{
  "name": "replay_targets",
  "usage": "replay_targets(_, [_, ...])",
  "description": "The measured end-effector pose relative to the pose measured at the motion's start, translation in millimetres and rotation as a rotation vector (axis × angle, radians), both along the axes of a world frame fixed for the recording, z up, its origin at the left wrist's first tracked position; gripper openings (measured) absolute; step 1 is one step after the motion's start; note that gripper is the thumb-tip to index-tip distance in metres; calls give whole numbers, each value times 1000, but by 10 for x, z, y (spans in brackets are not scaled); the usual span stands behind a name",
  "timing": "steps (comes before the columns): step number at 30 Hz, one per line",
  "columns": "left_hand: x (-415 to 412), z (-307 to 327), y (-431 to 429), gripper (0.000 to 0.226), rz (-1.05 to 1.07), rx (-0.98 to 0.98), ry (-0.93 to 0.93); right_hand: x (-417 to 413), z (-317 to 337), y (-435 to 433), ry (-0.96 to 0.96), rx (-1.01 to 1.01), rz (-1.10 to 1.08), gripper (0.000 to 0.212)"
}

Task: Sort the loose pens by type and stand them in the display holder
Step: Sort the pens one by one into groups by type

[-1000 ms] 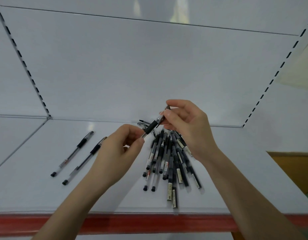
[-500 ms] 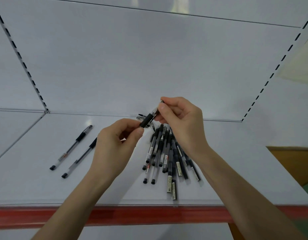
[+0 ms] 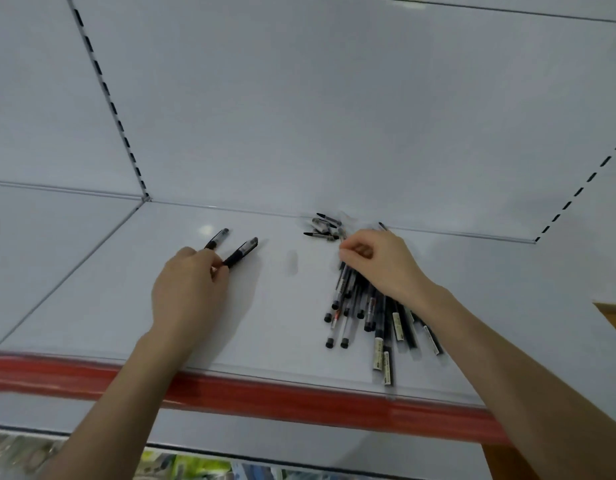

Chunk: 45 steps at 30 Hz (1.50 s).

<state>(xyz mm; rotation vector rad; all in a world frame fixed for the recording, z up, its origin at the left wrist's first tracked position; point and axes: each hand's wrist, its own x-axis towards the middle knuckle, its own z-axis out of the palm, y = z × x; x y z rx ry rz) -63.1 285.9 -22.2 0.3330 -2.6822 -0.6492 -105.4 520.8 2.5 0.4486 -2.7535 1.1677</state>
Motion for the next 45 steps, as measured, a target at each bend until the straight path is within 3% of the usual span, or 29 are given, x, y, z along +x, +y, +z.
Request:
replay_targets(4, [26,22,-91,25,38,-43,-42,-44,1,-230,8,141,77,15])
replay_targets(9, [73,34,-135,29,43,-5,-71,-112,25,-615,-63,401,90,44])
replay_targets(12, [102,14,-142,28,14,16,-80,-153,-17,-699,-90,491,75,24])
replay_targets(18, [112,51,-4,25,-64,-43,38,-110,150,-365,-80,136,-2,13])
replay_targets(23, [117,141,486,15,-392,99,63,61,240,202,-44,-157,-116,10])
replay_targets(28, [64,173,991,16,-624,67,23,328,151,603,-42,-322,-221,19])
replay_targets(38, [59,217,1463,38,-695,-276,-149,575,-11,936,-73,-403,-311,13])
replay_targets(45, [-12,245,1394,39,-725,-297,-283,572,-7,911,-102,-461,-276,13])
